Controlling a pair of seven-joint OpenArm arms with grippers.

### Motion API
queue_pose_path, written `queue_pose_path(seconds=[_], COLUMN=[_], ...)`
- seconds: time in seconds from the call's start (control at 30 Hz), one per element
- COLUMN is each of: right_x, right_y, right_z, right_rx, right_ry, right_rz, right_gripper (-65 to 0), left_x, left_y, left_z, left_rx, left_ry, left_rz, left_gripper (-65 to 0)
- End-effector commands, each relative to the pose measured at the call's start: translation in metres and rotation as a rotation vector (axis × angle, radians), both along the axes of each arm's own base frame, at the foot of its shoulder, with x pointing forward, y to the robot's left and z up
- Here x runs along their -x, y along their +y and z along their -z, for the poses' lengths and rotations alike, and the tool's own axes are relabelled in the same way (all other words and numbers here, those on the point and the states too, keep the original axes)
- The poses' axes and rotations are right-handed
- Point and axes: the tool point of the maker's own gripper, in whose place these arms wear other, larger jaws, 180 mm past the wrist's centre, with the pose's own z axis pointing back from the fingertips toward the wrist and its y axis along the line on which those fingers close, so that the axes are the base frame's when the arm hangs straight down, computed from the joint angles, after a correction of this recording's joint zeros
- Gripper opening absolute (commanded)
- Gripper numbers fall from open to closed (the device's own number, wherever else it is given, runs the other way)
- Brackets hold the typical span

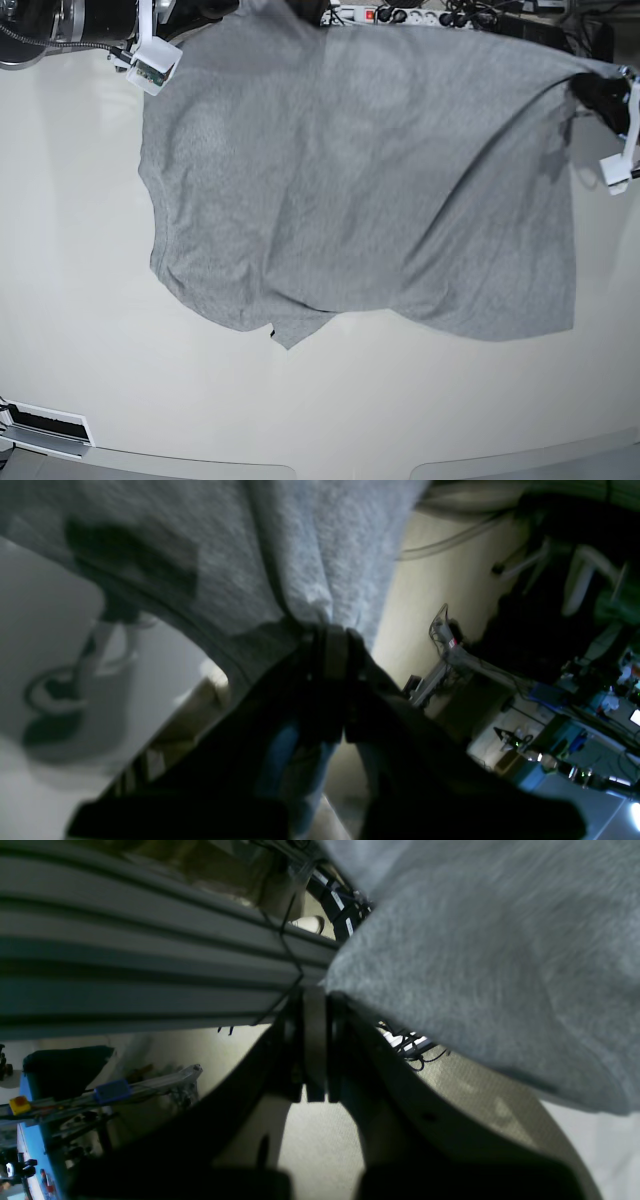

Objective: Layout the t-shirt on the table in an organized manner, then fold the t-shirt properly
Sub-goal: 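Pull the t-shirt with both grippers away from the robot to spread it, then open both grippers and release the t-shirt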

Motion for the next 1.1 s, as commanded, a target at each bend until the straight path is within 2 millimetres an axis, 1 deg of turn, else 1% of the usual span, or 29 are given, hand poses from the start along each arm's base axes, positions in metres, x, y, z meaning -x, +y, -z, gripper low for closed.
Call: queue_pose_path(seconds=[0.0, 0.1, 0.13, 0.17, 0.2, 0.23, 0.27, 0.3, 0.33, 0.37, 0.4, 0.47, 0.5, 0.6, 0.67, 0.77, 0.83, 0.9, 0.93, 1.0, 1.07], right_x=[-0.001, -0.002, -0.002, -0.003, -0.003, -0.003, -0.003, -0.003, -0.003, -0.003, -0.006, -0.015, -0.022, -0.051, -0.079, -0.129, -0.158, -0.189, -0.203, -0.228, -0.249], right_y=[0.004, 0.004, 0.003, 0.003, 0.003, 0.002, 0.001, 0.000, -0.001, -0.001, -0.001, -0.001, -0.004, -0.024, -0.039, -0.048, -0.052, -0.064, -0.068, -0.074, -0.074], right_z=[-0.009, -0.008, -0.008, -0.008, -0.008, -0.008, -0.007, -0.008, -0.009, -0.010, -0.014, -0.022, -0.023, -0.021, -0.024, -0.043, -0.060, -0.066, -0.066, -0.060, -0.046], right_rx=[-0.035, -0.032, -0.031, -0.029, -0.027, -0.022, -0.019, -0.016, -0.011, -0.007, -0.003, 0.014, 0.035, 0.133, 0.205, 0.234, 0.235, 0.240, 0.240, 0.234, 0.223], right_ry=[-0.018, -0.021, -0.023, -0.025, -0.026, -0.026, -0.026, -0.028, -0.032, -0.043, -0.067, -0.138, -0.168, -0.260, -0.354, -0.564, -0.678, -0.732, -0.741, -0.728, -0.687], right_rz=[-0.006, -0.007, -0.007, -0.007, -0.008, -0.010, -0.012, -0.017, -0.025, -0.034, -0.046, -0.064, -0.060, -0.011, 0.042, 0.147, 0.220, 0.300, 0.330, 0.353, 0.369], right_gripper=[-65.0, -65.0, -61.6, -53.7, -44.3, -34.8, -27.0, -21.6, -19.5, -19.6, -19.6, -19.7, -19.8, -19.8, -19.8, -19.8, -20.4, -23.6, -26.6, -31.6, -32.1], left_x=[-0.009, -0.009, -0.009, -0.009, -0.009, -0.008, -0.009, -0.009, -0.009, -0.009, -0.009, -0.017, -0.023, -0.052, -0.071, -0.101, -0.119, -0.138, -0.148, -0.164, -0.170], left_y=[0.005, 0.004, 0.003, 0.002, 0.001, 0.001, 0.001, 0.001, 0.001, 0.002, 0.003, 0.007, 0.009, 0.011, 0.012, 0.010, 0.009, 0.006, 0.005, 0.004, 0.005], left_z=[-0.011, -0.010, -0.009, -0.009, -0.009, -0.008, -0.008, -0.009, -0.009, -0.009, -0.010, -0.015, -0.019, -0.035, -0.048, -0.065, -0.070, -0.072, -0.072, -0.067, -0.056], left_rx=[-0.009, -0.005, -0.001, 0.001, 0.004, 0.005, 0.005, 0.004, 0.004, 0.002, -0.003, -0.017, -0.023, -0.027, -0.027, -0.005, -0.012, -0.015, -0.016, -0.017, -0.010], left_ry=[-0.029, -0.030, -0.030, -0.030, -0.030, -0.030, -0.030, -0.031, -0.031, -0.031, -0.031, -0.052, -0.070, -0.165, -0.233, -0.352, -0.427, -0.500, -0.535, -0.584, -0.586], left_rz=[0.008, 0.007, 0.006, 0.005, 0.004, 0.004, 0.004, 0.005, 0.005, 0.005, 0.007, 0.010, 0.012, 0.006, -0.004, -0.034, -0.043, -0.079, -0.105, -0.159, -0.210], left_gripper=[-65.0, -65.0, -65.0, -65.0, -65.0, -59.1, -50.4, -40.9, -32.1, -25.8, -22.7, -22.1, -22.1, -22.1, -22.1, -22.2, -22.2, -22.2, -22.2, -22.1, -22.1])
